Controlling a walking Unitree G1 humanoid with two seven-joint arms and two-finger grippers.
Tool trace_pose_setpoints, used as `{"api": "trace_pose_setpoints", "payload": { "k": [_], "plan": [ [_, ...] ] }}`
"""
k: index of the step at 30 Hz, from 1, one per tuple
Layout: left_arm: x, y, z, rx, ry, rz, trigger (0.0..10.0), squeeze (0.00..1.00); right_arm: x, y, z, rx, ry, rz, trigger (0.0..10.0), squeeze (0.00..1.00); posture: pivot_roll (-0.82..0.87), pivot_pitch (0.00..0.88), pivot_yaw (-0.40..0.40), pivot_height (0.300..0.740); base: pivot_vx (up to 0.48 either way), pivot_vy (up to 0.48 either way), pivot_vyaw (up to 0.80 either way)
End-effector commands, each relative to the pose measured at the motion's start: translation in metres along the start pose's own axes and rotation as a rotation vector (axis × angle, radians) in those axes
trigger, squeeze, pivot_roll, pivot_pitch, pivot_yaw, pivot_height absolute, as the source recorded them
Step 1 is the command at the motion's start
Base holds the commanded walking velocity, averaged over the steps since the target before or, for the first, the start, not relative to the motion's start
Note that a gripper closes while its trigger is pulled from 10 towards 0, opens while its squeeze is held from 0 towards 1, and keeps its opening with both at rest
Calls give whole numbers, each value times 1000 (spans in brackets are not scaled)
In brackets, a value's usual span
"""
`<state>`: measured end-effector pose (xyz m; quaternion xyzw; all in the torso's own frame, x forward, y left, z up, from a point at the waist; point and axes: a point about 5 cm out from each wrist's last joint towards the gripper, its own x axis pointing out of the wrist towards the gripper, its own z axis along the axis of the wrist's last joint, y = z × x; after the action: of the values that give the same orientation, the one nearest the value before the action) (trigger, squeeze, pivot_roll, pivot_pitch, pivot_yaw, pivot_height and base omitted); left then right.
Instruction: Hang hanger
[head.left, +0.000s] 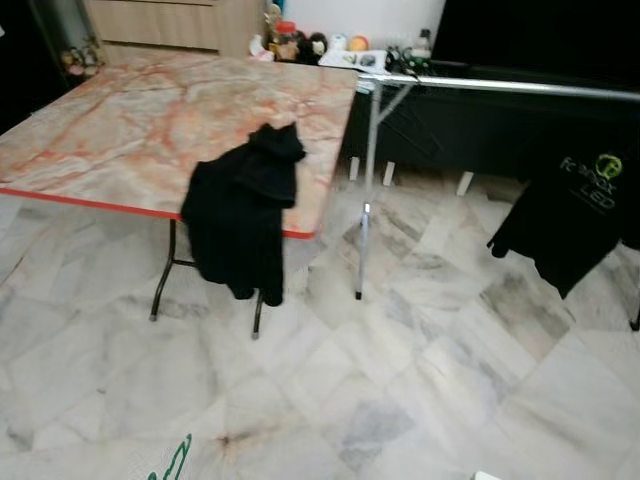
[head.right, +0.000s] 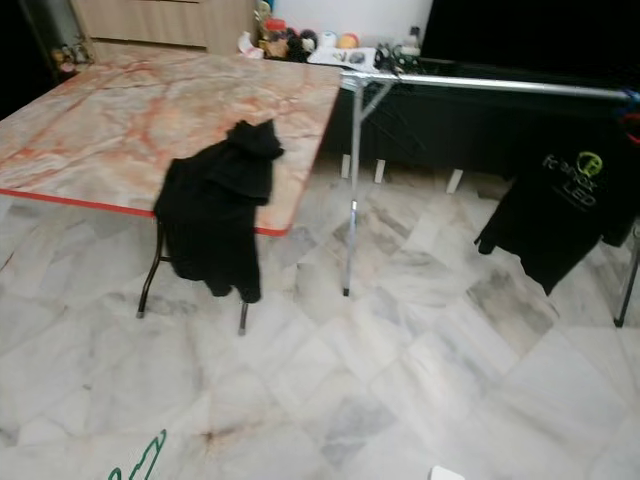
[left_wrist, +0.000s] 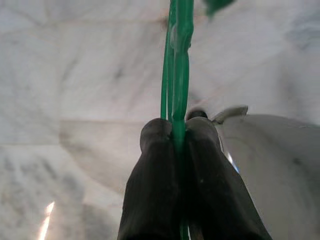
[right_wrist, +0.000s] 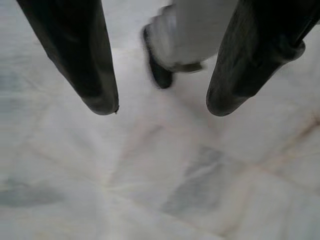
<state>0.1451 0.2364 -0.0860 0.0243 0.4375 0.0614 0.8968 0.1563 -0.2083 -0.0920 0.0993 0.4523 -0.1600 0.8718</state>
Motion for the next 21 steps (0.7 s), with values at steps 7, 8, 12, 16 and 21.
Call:
{"api": "trace_pose_setpoints", "payload": {
  "k": [7,8,12,16,21],
  "plan": [
    [-3,7,-10,-5,41,20,10000,0,0,3,0,40,-1,8,10000,0,2,124,3,740,0,-244,-437],
    [-3,7,-10,-6,41,20,10000,0,0,3,0,39,0,9,10000,0,2,124,3,740,0,0,-775],
    [-3,4,-10,-9,44,18,10000,0,0,4,0,39,2,10,10000,0,3,123,4,740,0,0,-775],
    [-2,2,-9,-6,49,17,10000,0,0,4,0,32,2,14,10000,0,4,122,3,740,0,0,-775],
    [-2,3,-9,10,52,14,10000,0,1,5,3,35,-18,22,10000,0,6,123,3,740,0,0,-305]
  ]
}}
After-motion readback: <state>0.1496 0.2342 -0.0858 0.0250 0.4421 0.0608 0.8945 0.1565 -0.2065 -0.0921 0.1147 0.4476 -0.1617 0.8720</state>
